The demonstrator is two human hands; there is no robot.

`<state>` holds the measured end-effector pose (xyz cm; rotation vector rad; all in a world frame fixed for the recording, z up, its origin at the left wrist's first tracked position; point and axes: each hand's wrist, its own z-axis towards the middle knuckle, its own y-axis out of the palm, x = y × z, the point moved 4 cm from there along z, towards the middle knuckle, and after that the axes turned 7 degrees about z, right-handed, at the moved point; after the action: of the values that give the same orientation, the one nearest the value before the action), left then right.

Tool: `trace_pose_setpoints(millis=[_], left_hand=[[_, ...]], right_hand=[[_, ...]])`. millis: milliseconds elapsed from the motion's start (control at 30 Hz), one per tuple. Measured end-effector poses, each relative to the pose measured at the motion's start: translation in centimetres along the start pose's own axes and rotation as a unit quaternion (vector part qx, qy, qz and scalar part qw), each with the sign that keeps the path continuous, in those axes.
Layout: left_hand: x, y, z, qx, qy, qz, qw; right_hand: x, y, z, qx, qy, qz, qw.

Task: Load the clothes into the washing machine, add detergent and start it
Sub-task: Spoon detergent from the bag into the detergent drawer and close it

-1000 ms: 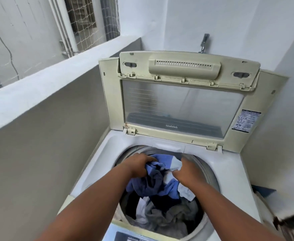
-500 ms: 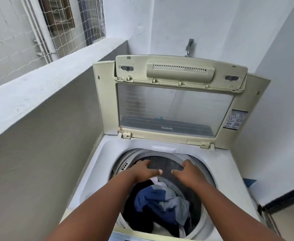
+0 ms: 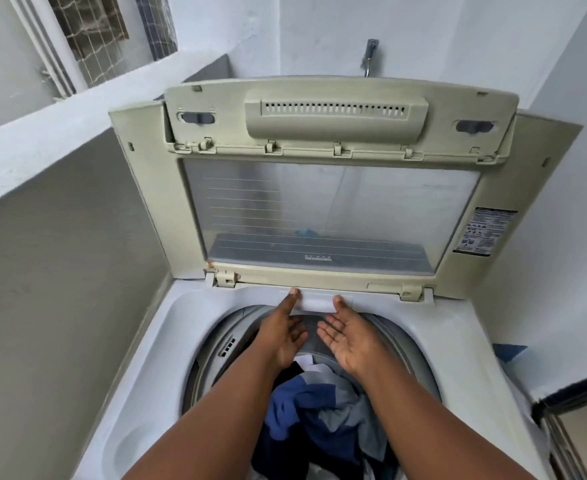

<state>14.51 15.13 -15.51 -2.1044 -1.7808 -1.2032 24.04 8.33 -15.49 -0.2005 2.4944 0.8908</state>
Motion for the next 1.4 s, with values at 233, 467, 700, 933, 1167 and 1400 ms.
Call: trace_pose_setpoints(millis=[233, 467, 700, 933, 1167, 1400], left_hand=[[-0.8, 0.6, 1.5, 0.080, 0.070, -0.123, 0.987], [-0.6, 1.0, 1.4, 0.121, 0.064, -0.190, 0.972], [-1.0, 1.1, 1.5, 0.090, 0.050, -0.209, 0.972], [-1.3, 1.0, 2.1, 0.088, 0.061, -0.212, 0.971], [-1.8, 1.0, 2.6, 0.103, 0.084, -0.190, 0.973], [-2.2, 1.3, 2.8, 0.115, 0.096, -0.190, 0.970]], right_hand=[[0.5, 0.5, 1.3, 0.007, -0.012, 0.122, 0.992], [0.5, 0.8, 1.4, 0.043, -0.043, 0.150, 0.987], [1.0, 0.9, 1.8, 0.038, -0.057, 0.151, 0.986], [1.3, 1.1, 1.9, 0.030, -0.068, 0.149, 0.986], [1.6, 0.6, 2.0, 0.056, -0.095, 0.142, 0.984], [2.0, 0.8, 1.5, 0.028, -0.113, 0.140, 0.983]])
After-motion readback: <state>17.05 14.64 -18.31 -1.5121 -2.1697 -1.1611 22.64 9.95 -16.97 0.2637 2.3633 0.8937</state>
